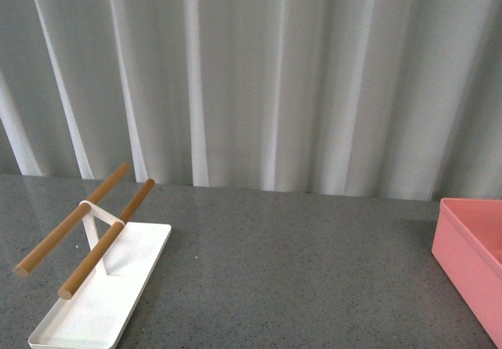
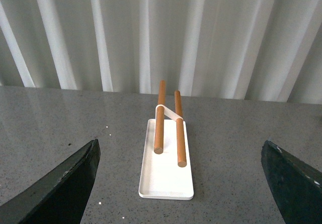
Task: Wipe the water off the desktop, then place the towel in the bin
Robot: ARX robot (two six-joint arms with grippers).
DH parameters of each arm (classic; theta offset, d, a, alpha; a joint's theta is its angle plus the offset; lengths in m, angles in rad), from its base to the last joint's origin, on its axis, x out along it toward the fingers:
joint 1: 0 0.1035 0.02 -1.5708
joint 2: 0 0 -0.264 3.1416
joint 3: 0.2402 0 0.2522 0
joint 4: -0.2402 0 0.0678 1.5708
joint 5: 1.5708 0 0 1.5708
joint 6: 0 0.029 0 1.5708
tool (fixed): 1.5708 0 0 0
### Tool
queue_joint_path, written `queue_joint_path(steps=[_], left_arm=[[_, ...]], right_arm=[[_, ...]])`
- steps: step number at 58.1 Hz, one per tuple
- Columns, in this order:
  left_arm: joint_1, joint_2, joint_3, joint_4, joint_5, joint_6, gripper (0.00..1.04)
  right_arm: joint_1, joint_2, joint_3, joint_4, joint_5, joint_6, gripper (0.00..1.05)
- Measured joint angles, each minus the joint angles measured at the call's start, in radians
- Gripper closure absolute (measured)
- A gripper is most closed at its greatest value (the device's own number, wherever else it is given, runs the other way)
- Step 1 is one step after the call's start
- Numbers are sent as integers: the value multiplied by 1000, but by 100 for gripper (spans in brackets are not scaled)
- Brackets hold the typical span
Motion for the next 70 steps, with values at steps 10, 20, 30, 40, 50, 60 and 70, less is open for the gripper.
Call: queue_joint_path(steps=[10,20,30,40,50,60,70], left_arm=[[0,0,0,0,0,0,7],[0,0,0,0,0,0,7],[0,0,0,0,0,0,7],[0,0,0,0,0,0,7],[0,0,0,0,0,0,7],[0,0,0,0,0,0,7],[0,0,0,0,0,0,7]], right_arm=[[0,0,0,0,0,0,56],[0,0,0,0,0,0,26],[0,0,0,0,0,3,8],[0,0,0,0,0,4,7],[0,0,0,0,0,4,7],[0,0,0,0,0,4,7],[0,0,0,0,0,5,7]])
